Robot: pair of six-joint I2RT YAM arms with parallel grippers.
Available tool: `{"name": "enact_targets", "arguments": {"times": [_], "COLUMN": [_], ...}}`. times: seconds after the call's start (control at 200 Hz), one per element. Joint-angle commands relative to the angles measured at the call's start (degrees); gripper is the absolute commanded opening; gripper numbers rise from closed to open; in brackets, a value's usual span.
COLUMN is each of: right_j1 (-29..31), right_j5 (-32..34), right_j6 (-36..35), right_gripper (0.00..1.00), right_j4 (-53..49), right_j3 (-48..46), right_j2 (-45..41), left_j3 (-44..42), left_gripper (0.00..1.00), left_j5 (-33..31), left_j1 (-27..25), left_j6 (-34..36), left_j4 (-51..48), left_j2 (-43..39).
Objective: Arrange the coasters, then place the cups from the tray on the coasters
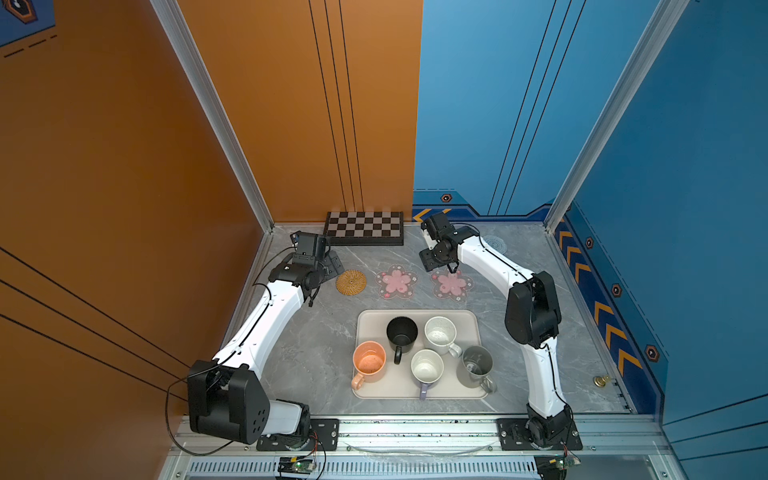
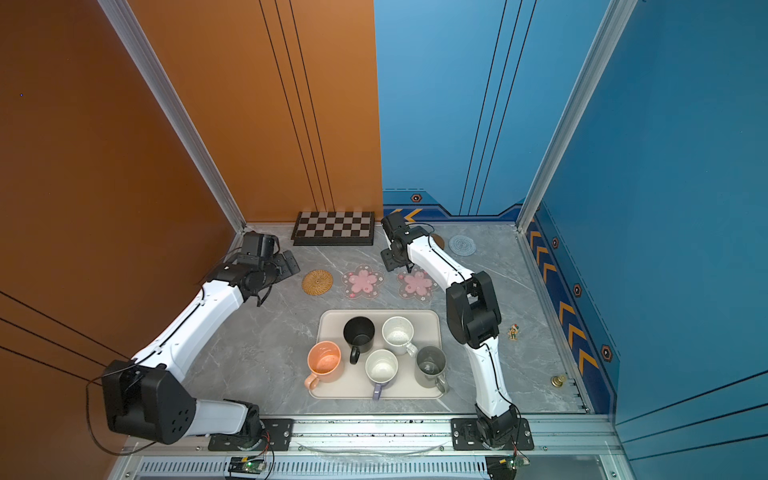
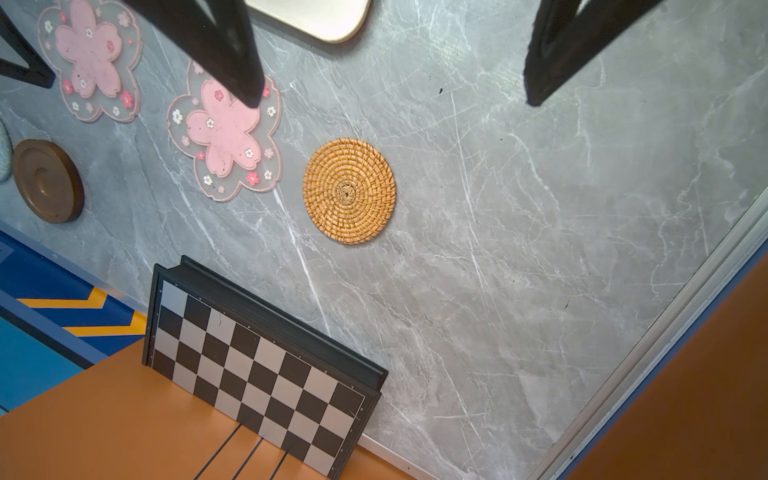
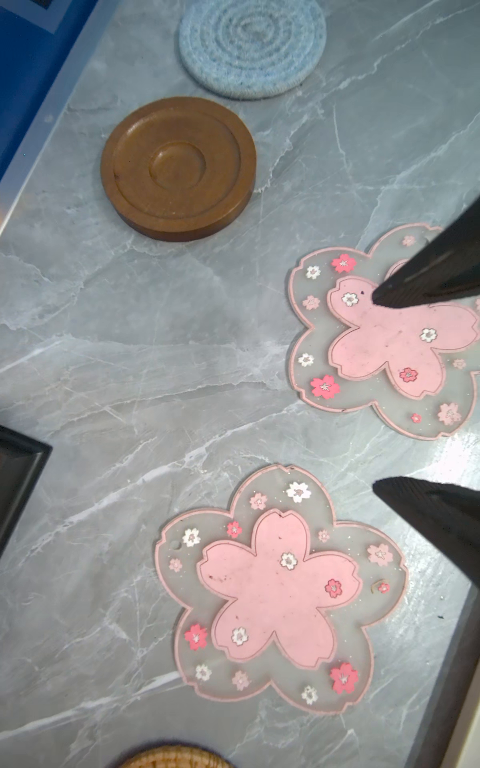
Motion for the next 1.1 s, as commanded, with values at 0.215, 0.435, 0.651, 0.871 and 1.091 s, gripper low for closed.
{"name": "enact_targets", "arguments": {"times": [0.215, 0.435, 0.651, 0.871, 1.091], "right_j1": [0.7, 1.2, 1.3, 1.5, 1.5], "right_j5": [2.0, 2.5, 2.9, 5.0, 6.1], "right_j6": [-0.2, 0.0, 0.8, 2.2, 4.2], "right_gripper": [0.69, 0.7, 0.72, 0.73, 0.73], "right_j4": [-4.6, -5.1, -5.9, -6.1, -6.4], "right_j3": [1.1, 1.1, 0.8, -0.1, -0.4], "right_j2": [3.6, 5.0, 5.9, 6.4, 7.2], "left_j3": [-1.3, -1.2, -0.9, -0.4, 0.4], "left_gripper": [0.98, 0.98, 0.98, 0.98, 0.98], "left_j5": [1.9, 2.3, 2.7, 3.1, 3.7], "left_j1": [1.7, 1.8, 1.9, 2.0, 2.0], "left_j6": [1.0, 1.0, 1.0, 1.0, 1.0], "left_j4": [-0.1, 0.0, 0.0, 0.0, 0.0], "left_j2": [-1.0, 0.1, 1.5, 3.0, 4.5]}}
